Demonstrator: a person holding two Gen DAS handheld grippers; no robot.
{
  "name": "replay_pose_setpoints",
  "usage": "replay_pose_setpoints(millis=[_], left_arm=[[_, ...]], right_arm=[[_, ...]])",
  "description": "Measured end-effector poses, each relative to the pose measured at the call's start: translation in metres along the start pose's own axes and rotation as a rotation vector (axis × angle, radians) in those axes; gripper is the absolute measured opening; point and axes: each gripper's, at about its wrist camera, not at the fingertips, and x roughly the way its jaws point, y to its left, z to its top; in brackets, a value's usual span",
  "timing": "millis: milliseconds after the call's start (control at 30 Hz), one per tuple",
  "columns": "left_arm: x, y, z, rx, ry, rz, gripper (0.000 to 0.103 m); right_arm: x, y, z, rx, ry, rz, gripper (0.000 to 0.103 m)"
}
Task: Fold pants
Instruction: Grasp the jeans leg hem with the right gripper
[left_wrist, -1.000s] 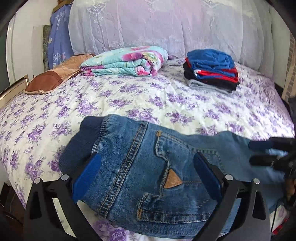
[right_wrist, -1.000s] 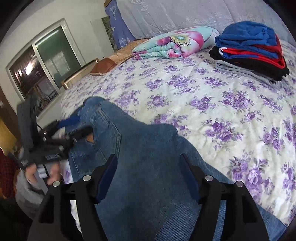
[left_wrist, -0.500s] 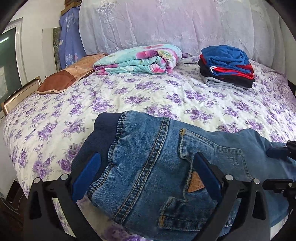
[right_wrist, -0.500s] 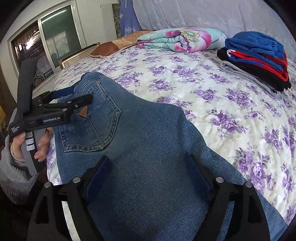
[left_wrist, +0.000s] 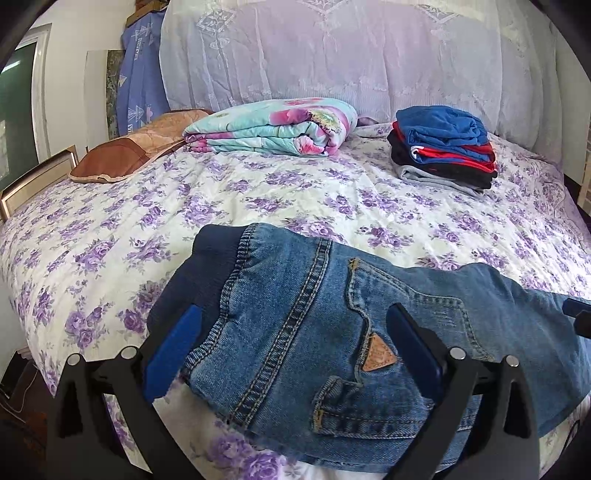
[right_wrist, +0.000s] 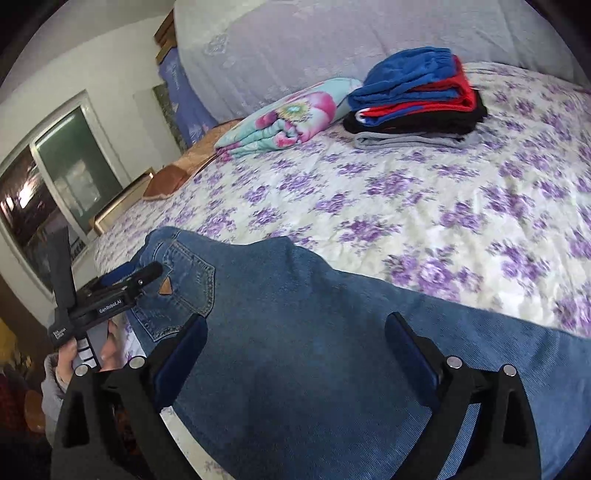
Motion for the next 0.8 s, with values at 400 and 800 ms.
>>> replay_pose_setpoints(millis=[400, 800], left_arm=[[-0.013, -0.005, 0.002, -0.002, -0.014, -0.062, 0.098], [-0.044, -0.025, 0.007, 0.036, -0.067, -0.103, 0.098]], right_arm=[[-0.094, -0.082, -0.039, 0.355, -0.145, -0.029, 0.098], [-0.157, -0.112, -0.079, 0.459, -0.255, -0.069, 0.098]])
